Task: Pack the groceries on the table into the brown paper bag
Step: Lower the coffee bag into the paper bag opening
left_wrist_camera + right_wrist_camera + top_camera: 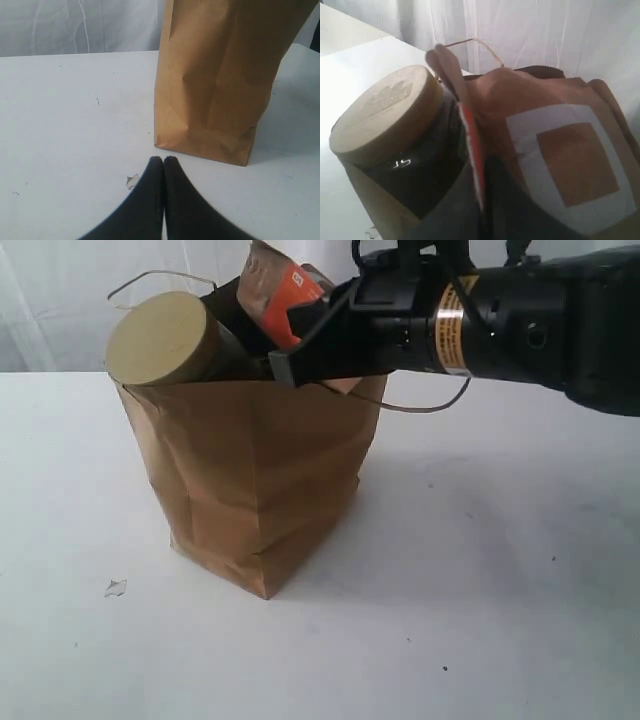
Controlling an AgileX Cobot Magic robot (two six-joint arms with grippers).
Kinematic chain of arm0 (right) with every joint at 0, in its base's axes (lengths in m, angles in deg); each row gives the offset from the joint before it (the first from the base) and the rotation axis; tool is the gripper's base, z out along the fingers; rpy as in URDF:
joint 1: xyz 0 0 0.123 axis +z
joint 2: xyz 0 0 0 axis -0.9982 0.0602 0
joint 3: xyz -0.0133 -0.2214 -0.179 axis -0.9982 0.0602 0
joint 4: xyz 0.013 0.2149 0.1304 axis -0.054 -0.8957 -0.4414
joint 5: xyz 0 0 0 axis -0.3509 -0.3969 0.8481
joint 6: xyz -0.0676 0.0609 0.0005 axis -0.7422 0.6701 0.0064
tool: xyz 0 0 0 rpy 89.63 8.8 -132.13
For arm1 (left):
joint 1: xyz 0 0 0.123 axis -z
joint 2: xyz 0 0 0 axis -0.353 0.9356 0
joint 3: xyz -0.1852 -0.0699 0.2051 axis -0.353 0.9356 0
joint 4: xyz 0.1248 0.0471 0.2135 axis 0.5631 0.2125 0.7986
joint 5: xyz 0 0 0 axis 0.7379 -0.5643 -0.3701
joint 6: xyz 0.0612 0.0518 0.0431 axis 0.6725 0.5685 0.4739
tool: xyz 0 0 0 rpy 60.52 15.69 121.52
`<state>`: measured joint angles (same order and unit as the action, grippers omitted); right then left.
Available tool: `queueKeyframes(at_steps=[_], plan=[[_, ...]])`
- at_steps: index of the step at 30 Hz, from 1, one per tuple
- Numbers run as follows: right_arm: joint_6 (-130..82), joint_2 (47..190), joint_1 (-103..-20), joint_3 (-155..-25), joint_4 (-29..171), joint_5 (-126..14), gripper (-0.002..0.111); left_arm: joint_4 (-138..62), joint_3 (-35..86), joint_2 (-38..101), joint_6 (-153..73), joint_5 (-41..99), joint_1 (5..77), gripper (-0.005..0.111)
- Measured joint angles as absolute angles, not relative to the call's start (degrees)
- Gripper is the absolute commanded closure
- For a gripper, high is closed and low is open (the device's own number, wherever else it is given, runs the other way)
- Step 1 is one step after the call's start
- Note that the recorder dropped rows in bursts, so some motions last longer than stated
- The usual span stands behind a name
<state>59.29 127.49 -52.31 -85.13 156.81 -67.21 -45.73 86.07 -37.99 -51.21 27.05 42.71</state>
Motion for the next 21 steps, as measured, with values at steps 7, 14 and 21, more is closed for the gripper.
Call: queueKeyframes(at_steps=[7,14,21], plan=[[69.94,127.49,-52.31,-84.78,161.78,-69.14,0.108,-45.73,86.07,-37.99,-51.21,27.05,42.71,0.107],[83.31,127.49,-52.31,-84.78,169.76,-71.18,0.108,-45.73,86.07,-37.99,-51.21,27.05,42.71,0.107],[85.86,127.49,-52.31,-84.69,170.21,-71.96,0.108,-45.73,86.07,-37.99,-51.21,27.05,42.71,0.107]])
